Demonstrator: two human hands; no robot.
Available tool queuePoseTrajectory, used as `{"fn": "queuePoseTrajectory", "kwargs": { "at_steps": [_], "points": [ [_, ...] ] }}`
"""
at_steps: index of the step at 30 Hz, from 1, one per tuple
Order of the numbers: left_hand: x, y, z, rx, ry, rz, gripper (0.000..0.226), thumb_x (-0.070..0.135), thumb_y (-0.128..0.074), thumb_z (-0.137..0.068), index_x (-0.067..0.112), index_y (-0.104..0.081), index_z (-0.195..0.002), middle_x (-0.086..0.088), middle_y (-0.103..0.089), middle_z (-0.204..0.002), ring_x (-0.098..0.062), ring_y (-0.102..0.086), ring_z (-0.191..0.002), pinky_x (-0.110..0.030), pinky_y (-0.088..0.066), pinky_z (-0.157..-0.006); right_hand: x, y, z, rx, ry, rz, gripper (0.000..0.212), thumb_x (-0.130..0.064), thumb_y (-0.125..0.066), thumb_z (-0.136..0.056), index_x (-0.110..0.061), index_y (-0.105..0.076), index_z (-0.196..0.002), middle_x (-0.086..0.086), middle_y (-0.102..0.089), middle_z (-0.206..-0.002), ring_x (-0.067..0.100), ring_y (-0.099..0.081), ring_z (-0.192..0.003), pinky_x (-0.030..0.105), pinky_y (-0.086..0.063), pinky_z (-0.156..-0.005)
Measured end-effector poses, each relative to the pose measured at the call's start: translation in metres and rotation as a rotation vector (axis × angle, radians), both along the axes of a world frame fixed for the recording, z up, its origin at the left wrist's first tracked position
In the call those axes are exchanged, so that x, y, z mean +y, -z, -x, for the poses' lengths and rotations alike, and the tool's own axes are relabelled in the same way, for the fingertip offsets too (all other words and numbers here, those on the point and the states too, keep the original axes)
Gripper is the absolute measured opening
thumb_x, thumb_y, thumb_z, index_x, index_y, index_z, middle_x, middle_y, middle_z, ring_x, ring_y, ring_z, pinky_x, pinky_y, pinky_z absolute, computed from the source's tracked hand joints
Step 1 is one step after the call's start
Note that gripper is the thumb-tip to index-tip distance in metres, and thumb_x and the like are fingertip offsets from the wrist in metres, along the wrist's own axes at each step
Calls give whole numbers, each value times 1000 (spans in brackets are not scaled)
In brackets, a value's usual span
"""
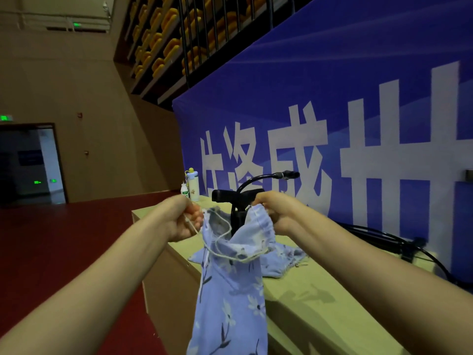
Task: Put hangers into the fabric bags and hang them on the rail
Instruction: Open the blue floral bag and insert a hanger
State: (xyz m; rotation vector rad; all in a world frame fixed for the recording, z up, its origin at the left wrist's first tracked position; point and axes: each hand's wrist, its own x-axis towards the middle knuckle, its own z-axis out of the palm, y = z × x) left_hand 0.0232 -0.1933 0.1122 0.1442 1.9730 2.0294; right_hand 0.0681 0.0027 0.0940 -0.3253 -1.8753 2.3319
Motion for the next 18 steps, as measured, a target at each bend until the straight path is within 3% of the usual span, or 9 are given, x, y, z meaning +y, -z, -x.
{"fn": "queuePoseTrajectory", "kwargs": {
  "at_steps": [2,5,8,11,13,16,18],
  "points": [
    [-5,-9,-3,-15,-59,-158,32,-4,-25,-90,7,-42,-64,-5,-48,-37,-14,-49,-25,-16,-44,-32,-1,-1,-6,-3,-3,-4,38,-5,-41,-90,-11,-36,-52,-1,-36,-35,12,-37,-28,23,-34,-47],
    [-3,-27,-12,9,-77,-452,32,-2,-26,-94,1,-48,-70,-7,-57,-51,-15,-60,-38,-18,-49,-34,-5,3,-13,55,2,20,28,-2,-40,-91,-5,-48,-65,7,-48,-58,19,-47,-51,27,-43,-53],
    [3,-49,-25,104,-51,-578,29,1,-30,-96,-1,-53,-79,-6,-63,-45,-12,-63,-37,-14,-50,-43,-7,14,-14,55,34,125,26,2,-38,-83,-11,-38,-61,8,-40,-63,22,-41,-57,30,-44,-61],
    [18,-68,-43,209,83,-647,19,-1,-36,-95,-4,-48,-109,-13,-68,-82,-17,-71,-53,-19,-56,-56,-6,25,-13,37,98,139,33,2,-36,-79,-20,-22,-59,2,-22,-59,18,-24,-53,29,-31,-54],
    [31,-77,-55,309,171,-626,31,-5,-33,-95,-3,-38,-126,-18,-66,-99,-22,-74,-66,-22,-59,-57,0,32,-19,49,72,140,40,3,-39,-81,-23,-18,-59,2,-17,-58,17,-17,-52,30,-23,-52],
    [53,-83,-77,479,198,-424,40,-5,-29,-98,3,-34,-137,-18,-58,-121,-25,-72,-77,-21,-58,-54,7,38,-30,60,79,185,40,2,-41,-83,-21,-21,-56,2,-20,-59,17,-19,-54,31,-24,-55],
    [65,-82,-88,575,206,-302,48,-9,-30,-96,9,-34,-141,-14,-50,-135,-25,-70,-81,-19,-58,-52,14,40,-39,78,81,245,34,-4,-43,-88,-16,-34,-58,5,-28,-62,19,-27,-57,34,-32,-59]
  ]
}}
